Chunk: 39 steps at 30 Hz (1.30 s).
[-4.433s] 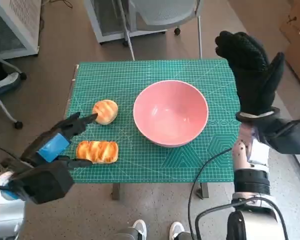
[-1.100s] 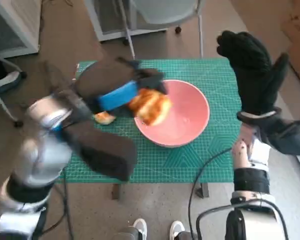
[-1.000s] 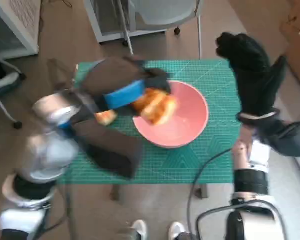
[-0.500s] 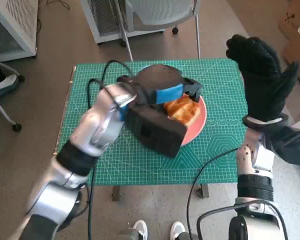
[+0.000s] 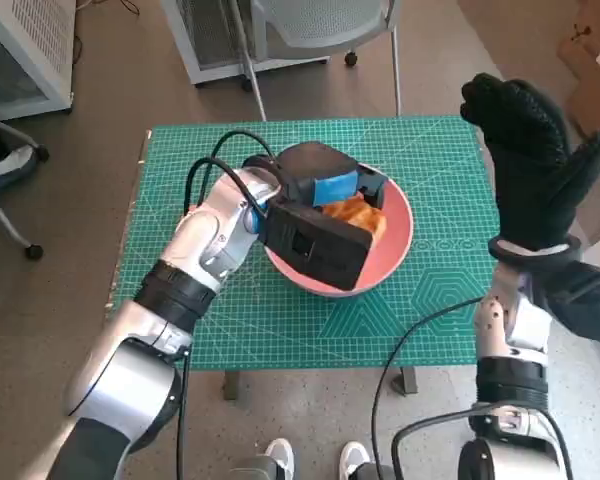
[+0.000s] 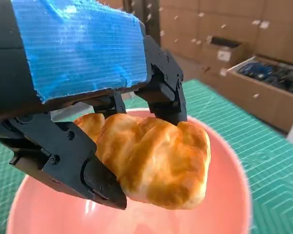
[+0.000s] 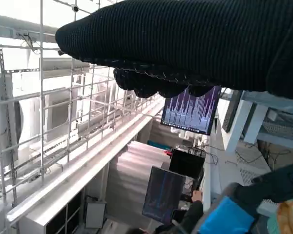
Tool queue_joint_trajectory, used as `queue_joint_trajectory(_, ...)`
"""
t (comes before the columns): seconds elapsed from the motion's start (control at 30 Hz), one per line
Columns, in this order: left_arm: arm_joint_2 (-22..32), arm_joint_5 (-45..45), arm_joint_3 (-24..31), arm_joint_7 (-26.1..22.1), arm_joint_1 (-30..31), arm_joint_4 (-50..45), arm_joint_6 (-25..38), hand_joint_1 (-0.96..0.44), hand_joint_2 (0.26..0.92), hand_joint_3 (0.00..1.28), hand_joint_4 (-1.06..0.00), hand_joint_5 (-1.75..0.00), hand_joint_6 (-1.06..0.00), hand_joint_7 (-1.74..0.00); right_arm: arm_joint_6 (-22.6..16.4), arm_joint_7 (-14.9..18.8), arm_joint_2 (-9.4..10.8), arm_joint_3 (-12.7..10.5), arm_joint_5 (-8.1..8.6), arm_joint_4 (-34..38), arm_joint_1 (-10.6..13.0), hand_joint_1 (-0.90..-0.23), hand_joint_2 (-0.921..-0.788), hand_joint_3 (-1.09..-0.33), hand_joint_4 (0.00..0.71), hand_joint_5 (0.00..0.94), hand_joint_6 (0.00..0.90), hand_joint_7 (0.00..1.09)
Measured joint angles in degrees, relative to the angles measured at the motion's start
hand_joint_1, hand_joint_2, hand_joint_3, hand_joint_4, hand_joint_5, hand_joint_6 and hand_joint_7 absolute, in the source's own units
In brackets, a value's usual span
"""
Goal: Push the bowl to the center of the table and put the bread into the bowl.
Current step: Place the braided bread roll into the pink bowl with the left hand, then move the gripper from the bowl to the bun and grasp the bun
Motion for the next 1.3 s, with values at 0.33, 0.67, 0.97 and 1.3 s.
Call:
queue_joint_trajectory(0.33,0.3,-0.5,0.4,-0.7,0.2,-2.1,1.9,-0.41,0.776,0.01,-0.01,0.0,-0.22,-0.05,0.1,-0.4,0.0,0.3,-0.07,0.0,0.0,-0.637,-0.921,-0.592,0.3,0.0,0.351,0.0)
queue_joint_trajectory(0.67,2.2,-0.7,1.3,-1.3,1.8,-7.6,3.2,-0.5,0.786,0.01,0.0,0.0,-0.24,-0.04,0.3,-0.4,0.1,0.6,-0.02,0.9,0.0,-0.644,-0.921,-0.594,0.31,0.005,0.37,0.01)
queue_joint_trajectory(0.97,5.4,-3.4,4.9,-5.7,3.9,-15.7,6.0,-0.5,0.79,0.01,0.0,0.0,-0.26,-0.05,0.7,-0.4,0.1,0.6,0.06,2.0,-0.7,-0.651,-0.921,-0.572,0.332,0.011,0.39,0.02)
queue_joint_trajectory(1.3,14.8,-10.4,14.0,-8.2,10.4,-27.8,2.7,-0.43,0.762,0.0,0.0,0.0,-0.24,-0.04,1.1,0.0,0.4,1.0,0.3,2.4,-1.4,-0.647,-0.921,-0.571,0.338,0.009,0.393,0.02)
